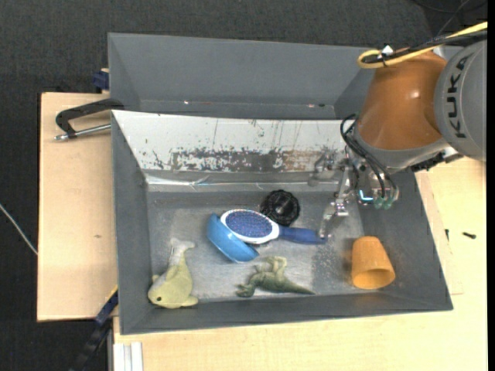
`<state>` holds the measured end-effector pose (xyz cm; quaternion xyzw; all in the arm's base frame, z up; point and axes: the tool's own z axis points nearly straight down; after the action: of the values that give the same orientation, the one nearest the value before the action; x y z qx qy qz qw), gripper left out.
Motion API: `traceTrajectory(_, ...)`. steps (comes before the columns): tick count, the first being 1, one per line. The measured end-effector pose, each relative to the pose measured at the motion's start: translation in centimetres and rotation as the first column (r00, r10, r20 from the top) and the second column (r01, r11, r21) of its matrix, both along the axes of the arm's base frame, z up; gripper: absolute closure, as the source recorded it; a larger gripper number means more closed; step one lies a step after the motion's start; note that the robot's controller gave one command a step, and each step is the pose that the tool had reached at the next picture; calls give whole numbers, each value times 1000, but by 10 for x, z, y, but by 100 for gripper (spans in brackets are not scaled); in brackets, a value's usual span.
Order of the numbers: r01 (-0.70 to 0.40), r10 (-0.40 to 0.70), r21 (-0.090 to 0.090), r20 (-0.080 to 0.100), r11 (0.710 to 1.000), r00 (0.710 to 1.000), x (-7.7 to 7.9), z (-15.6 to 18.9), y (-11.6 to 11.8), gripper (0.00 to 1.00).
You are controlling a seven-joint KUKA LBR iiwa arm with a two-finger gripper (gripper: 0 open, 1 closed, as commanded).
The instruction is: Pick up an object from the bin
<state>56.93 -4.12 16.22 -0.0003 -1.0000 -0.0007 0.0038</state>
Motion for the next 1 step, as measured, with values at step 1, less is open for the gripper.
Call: traceTrajectory(1,-49,49,-1,31,999,998,-7,-66,29,0)
